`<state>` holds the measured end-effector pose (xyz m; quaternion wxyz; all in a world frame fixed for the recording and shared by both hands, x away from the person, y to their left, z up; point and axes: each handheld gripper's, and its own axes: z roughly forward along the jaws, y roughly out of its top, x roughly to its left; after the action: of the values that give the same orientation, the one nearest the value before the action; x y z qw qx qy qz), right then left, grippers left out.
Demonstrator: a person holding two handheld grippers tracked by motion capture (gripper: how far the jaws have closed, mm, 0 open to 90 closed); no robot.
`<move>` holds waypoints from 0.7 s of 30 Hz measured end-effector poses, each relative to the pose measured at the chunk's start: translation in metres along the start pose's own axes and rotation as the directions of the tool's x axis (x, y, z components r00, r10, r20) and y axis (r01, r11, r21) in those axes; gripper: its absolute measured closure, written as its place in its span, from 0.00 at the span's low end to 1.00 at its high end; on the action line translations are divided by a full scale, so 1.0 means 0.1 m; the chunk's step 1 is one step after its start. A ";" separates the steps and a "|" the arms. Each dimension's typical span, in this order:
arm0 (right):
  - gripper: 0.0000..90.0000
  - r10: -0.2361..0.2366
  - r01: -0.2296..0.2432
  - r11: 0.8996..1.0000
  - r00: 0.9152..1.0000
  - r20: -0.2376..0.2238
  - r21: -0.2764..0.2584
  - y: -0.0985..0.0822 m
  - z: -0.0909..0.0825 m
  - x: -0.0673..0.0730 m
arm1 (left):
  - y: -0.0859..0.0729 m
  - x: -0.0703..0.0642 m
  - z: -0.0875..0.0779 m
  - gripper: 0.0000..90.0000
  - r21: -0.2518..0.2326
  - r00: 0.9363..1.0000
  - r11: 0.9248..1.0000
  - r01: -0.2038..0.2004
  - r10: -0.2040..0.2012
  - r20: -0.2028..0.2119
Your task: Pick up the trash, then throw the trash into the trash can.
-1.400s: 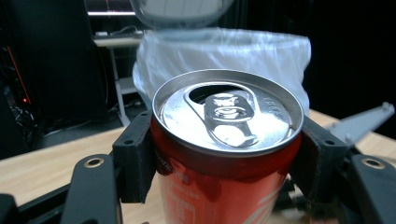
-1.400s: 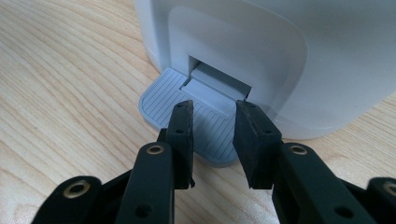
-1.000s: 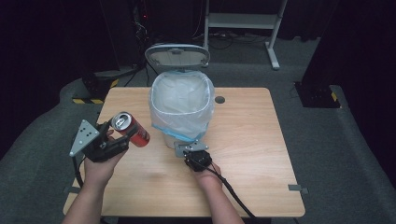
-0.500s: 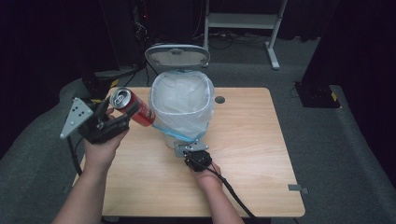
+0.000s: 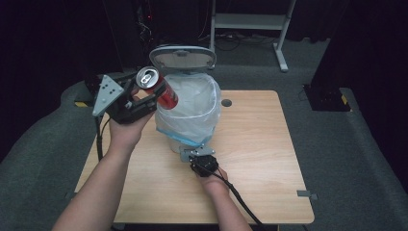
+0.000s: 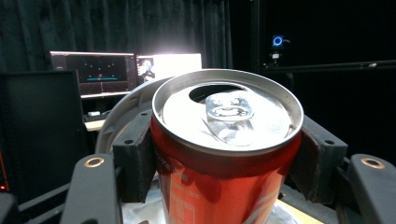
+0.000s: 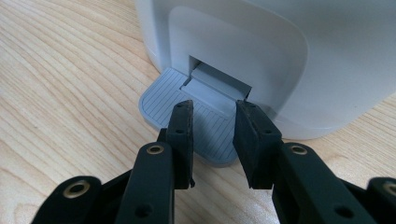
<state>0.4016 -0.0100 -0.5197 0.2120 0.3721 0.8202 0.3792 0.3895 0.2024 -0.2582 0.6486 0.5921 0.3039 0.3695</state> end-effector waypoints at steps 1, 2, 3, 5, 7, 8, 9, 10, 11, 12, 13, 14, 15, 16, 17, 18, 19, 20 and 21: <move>0.75 -0.002 0.002 1.000 1.000 0.002 0.000 0.00 0.00 0.00 | -0.02 -0.02 0.13 0.37 0.001 1.000 1.000 0.001 -0.001 -0.003; 0.75 -0.001 0.001 1.000 1.000 0.001 0.000 0.00 0.00 0.00 | -0.04 -0.03 0.19 0.37 0.011 1.000 1.000 -0.005 0.006 -0.006; 0.75 -0.001 0.001 1.000 1.000 -0.001 0.000 0.00 0.00 0.00 | -0.06 -0.04 0.26 0.37 0.017 1.000 1.000 -0.005 0.005 -0.010; 0.75 -0.006 0.006 1.000 1.000 0.002 -0.001 0.00 0.00 0.00 | -0.09 -0.05 0.35 0.37 0.024 1.000 1.000 -0.010 0.011 -0.017; 0.75 -0.006 0.006 1.000 1.000 0.004 -0.002 0.00 0.00 0.00 | -0.14 -0.06 0.43 0.37 0.030 1.000 1.000 -0.008 0.008 -0.017; 0.75 -0.006 0.006 1.000 1.000 0.004 -0.002 0.00 0.00 0.00 | -0.14 -0.06 0.43 0.37 0.030 1.000 1.000 -0.008 0.008 -0.017; 0.75 -0.004 0.004 1.000 1.000 0.004 0.000 0.00 0.00 0.01 | -0.20 -0.08 0.49 0.37 0.051 0.999 0.998 -0.021 0.022 -0.025; 0.75 -0.009 0.009 1.000 1.000 0.006 0.000 0.00 0.00 0.01 | -0.22 -0.08 0.52 0.37 0.060 0.999 0.998 -0.026 0.028 -0.031; 0.75 -0.009 0.009 1.000 1.000 0.006 0.000 0.00 0.00 0.01 | -0.22 -0.08 0.52 0.37 0.060 0.999 0.998 -0.026 0.028 -0.031; 0.75 -0.012 0.012 1.000 1.000 0.007 0.001 0.00 0.00 0.01 | -0.25 -0.08 0.54 0.37 0.067 0.999 0.997 -0.027 0.030 -0.035; 0.75 -0.012 0.012 1.000 1.000 0.005 0.000 0.00 0.00 0.00 | -0.28 -0.07 0.57 0.37 0.074 0.998 0.997 -0.027 0.031 -0.051; 0.75 -0.008 0.008 1.000 1.000 0.002 -0.001 0.00 0.00 0.00 | -0.29 -0.06 0.57 0.37 0.075 0.998 0.997 -0.022 0.026 -0.056; 0.75 -0.009 0.009 1.000 1.000 0.002 -0.001 0.00 0.00 0.00 | -0.31 -0.05 0.58 0.37 0.079 0.998 0.997 -0.014 0.019 -0.058; 0.75 -0.009 0.009 1.000 1.000 0.002 -0.001 0.00 0.00 0.00 | -0.31 -0.05 0.58 0.37 0.079 0.998 0.997 -0.014 0.019 -0.058; 0.75 -0.012 0.012 1.000 1.000 0.004 -0.001 0.00 0.00 0.01 | -0.35 -0.03 0.59 0.37 0.103 0.998 0.995 -0.004 0.011 -0.068; 0.75 -0.015 0.015 1.000 1.000 0.005 -0.001 0.00 0.00 0.01 | -0.38 -0.02 0.62 0.37 0.127 0.998 0.992 0.007 0.001 -0.062; 0.75 -0.014 0.014 1.000 1.000 0.005 -0.001 0.00 0.00 0.01 | -0.40 -0.01 0.64 0.37 0.155 0.998 0.988 0.019 -0.011 -0.056; 0.75 -0.012 0.012 1.000 1.000 0.003 -0.001 0.00 0.00 0.01 | -0.40 -0.01 0.64 0.36 0.155 0.998 0.988 0.019 -0.011 -0.056; 0.75 -0.012 0.012 1.000 1.000 0.003 -0.001 0.00 0.00 0.01 | -0.43 0.00 0.66 0.36 0.179 0.998 0.984 0.024 -0.015 -0.053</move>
<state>0.4009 -0.0099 -0.5198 0.2157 0.3679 0.8219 0.3776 0.4500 0.1655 -0.2929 0.5880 0.6354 0.3583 0.3494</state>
